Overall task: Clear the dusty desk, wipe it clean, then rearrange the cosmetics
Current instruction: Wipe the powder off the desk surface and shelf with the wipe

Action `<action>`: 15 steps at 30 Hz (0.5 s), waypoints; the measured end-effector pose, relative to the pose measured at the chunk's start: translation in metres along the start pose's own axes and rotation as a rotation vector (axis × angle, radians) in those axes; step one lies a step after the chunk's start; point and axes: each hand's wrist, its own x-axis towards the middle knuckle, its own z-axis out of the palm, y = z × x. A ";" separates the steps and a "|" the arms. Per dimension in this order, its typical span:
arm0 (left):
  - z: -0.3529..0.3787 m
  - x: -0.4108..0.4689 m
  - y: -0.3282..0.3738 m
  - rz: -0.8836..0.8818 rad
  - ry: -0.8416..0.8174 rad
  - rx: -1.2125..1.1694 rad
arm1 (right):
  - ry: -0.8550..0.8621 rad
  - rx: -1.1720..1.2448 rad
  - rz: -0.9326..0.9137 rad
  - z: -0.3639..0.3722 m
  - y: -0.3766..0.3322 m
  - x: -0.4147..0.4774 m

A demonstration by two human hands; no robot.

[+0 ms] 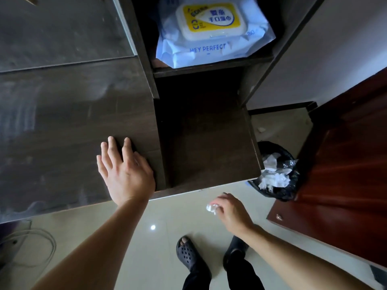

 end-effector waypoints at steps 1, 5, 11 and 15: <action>0.000 0.000 0.000 0.001 -0.002 -0.002 | 0.051 0.000 0.101 -0.006 0.013 -0.012; -0.003 -0.001 0.002 0.004 -0.024 -0.004 | 0.254 0.104 0.428 -0.046 0.047 -0.039; -0.016 -0.013 0.048 0.178 -0.185 -0.033 | 0.407 0.445 0.792 -0.087 0.119 -0.058; -0.014 -0.040 0.119 0.334 -0.299 -0.110 | 0.451 0.534 0.888 -0.118 0.154 -0.057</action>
